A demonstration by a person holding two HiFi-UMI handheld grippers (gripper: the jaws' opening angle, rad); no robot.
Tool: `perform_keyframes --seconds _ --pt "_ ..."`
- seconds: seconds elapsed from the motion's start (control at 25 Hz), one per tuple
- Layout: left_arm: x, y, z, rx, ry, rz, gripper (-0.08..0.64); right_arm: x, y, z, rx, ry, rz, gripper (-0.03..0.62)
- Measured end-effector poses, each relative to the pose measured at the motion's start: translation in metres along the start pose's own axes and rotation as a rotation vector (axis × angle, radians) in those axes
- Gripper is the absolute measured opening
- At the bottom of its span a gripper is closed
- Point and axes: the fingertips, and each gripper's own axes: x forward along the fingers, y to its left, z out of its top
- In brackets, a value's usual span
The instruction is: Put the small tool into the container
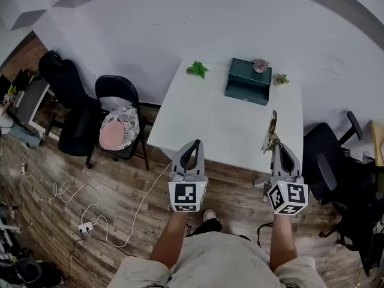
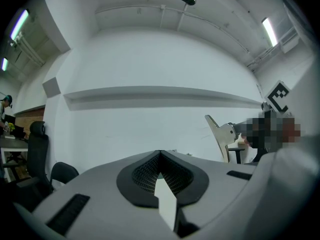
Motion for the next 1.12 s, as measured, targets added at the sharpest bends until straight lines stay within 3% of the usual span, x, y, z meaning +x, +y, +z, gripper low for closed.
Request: perform_keyframes --seconds 0.48,1.12 --pt "0.017 0.036 -0.01 -0.036 0.011 -0.011 0.005 0.031 0.026 0.0 -0.013 0.022 -0.013 0.02" --pt "0.016 0.041 -0.003 -0.029 -0.014 0.022 0.005 0.035 0.021 0.002 0.006 -0.016 -0.008 0.02"
